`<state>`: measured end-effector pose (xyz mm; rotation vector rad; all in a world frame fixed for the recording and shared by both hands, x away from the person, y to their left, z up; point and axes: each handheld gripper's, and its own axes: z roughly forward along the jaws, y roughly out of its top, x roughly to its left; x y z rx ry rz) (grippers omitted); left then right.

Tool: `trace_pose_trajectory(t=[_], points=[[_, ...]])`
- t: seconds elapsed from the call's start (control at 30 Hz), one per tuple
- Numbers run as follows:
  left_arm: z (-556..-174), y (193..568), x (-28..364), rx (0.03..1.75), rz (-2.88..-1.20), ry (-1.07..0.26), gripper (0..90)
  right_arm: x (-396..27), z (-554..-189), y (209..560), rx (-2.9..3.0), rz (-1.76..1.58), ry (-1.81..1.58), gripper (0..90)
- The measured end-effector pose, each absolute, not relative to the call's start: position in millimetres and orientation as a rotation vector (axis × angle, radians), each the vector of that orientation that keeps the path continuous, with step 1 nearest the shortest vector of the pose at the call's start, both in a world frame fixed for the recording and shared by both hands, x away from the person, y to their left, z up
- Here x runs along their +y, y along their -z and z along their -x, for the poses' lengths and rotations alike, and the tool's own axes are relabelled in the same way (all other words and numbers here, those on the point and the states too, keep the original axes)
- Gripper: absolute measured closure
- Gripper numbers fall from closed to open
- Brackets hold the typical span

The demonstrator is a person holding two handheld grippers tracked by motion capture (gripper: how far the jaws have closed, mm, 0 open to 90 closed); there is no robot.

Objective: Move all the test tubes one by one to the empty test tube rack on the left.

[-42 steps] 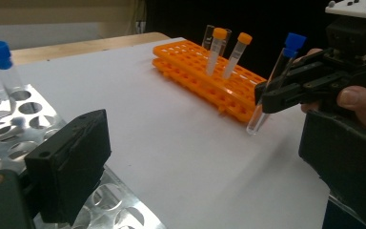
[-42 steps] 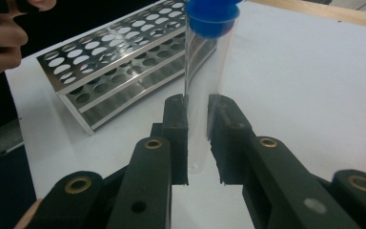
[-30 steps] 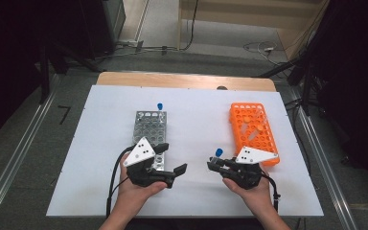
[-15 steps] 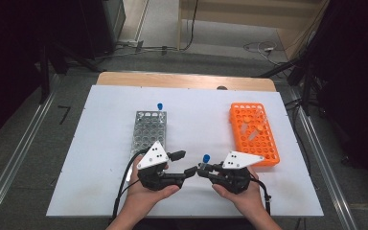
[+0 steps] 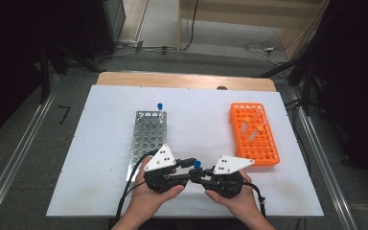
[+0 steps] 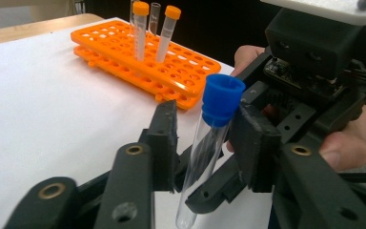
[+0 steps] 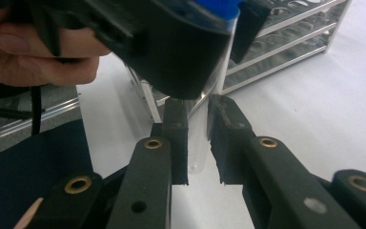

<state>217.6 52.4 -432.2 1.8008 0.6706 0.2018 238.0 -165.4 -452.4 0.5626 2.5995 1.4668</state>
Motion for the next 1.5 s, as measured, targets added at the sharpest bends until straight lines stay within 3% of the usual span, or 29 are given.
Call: trace_pose_trajectory(t=[0.2,0.57,0.87,1.03,1.17,1.5], points=[[-217.1,433.3,49.9,0.648,-1.807,-0.193,73.4,-164.6,-237.4,452.5,2.608,-0.557,-1.464,75.2],[-216.7,433.0,51.7,0.627,-1.811,-0.221,76.8,-167.7,-238.3,453.3,2.620,-0.550,-1.484,74.4],[-219.7,431.9,61.0,0.655,-1.803,-0.247,76.9,-185.4,-241.2,452.3,2.558,-0.561,-1.573,45.0],[-222.4,430.9,69.2,0.671,-1.794,-0.256,76.9,-201.9,-244.8,453.3,2.529,-0.620,-1.545,13.7],[-224.2,429.3,74.7,0.682,-1.789,-0.266,76.9,-219.1,-249.1,455.4,2.520,-0.655,-1.537,0.7],[-234.7,418.7,90.4,0.712,-1.768,-0.308,77.0,-252.7,-255.3,455.0,2.466,-0.753,-1.520,0.0]])
